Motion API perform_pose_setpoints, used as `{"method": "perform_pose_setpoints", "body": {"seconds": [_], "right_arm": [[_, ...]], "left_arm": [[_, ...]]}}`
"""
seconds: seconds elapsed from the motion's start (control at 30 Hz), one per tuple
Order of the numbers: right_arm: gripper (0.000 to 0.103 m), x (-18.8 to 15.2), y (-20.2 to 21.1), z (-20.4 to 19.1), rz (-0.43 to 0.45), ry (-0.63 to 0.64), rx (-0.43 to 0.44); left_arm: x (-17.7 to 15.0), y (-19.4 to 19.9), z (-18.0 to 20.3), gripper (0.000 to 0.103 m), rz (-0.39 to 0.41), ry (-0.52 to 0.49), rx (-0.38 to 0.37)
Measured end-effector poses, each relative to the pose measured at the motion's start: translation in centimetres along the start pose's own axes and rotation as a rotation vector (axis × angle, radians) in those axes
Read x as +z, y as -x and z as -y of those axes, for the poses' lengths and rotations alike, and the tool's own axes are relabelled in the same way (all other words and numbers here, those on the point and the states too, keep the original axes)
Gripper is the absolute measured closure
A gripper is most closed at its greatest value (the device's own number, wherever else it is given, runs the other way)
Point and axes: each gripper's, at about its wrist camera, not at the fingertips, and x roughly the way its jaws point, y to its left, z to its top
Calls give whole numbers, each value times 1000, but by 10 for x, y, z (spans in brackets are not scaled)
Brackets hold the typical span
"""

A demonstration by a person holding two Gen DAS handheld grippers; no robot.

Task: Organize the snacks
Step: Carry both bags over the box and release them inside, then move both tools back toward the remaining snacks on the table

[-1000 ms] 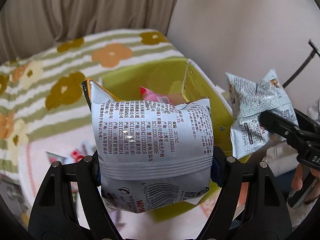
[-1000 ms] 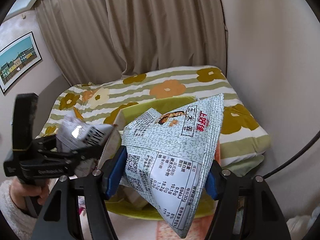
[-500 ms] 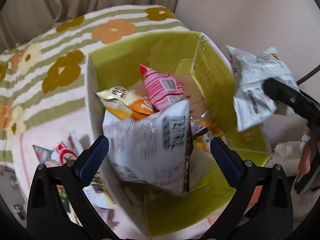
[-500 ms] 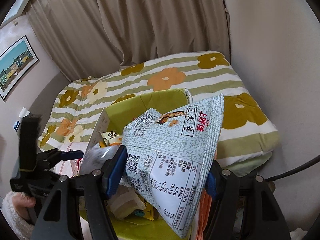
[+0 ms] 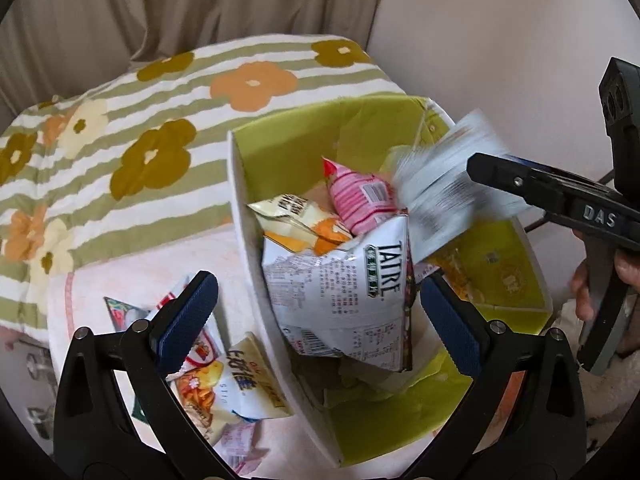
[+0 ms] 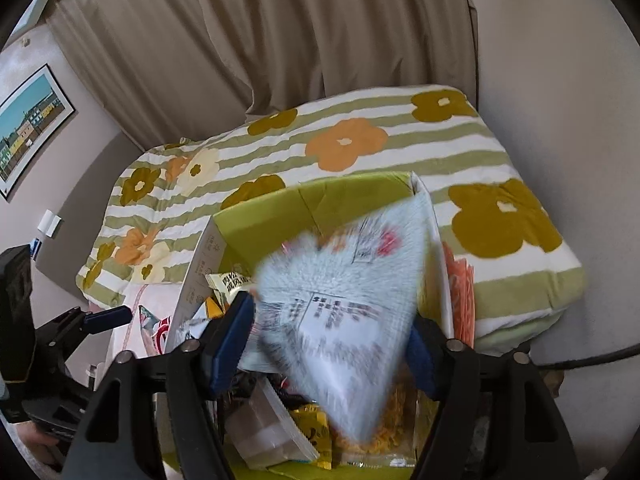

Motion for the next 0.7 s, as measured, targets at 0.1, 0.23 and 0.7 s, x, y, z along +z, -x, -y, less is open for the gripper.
{"method": "perform_pose_setpoints", "body": {"seconds": [0.1, 0.23, 0.7], "right_arm": [[5, -4, 6, -4, 29, 29, -21], [5, -17, 15, -5, 33, 48, -36], [5, -36, 69, -34, 87, 138, 8]], "left_arm": [[-4, 5, -5, 2, 12, 8, 5], [-13, 11, -8, 2, 16, 21, 5], [-44, 71, -1, 2, 120, 56, 51]]}}
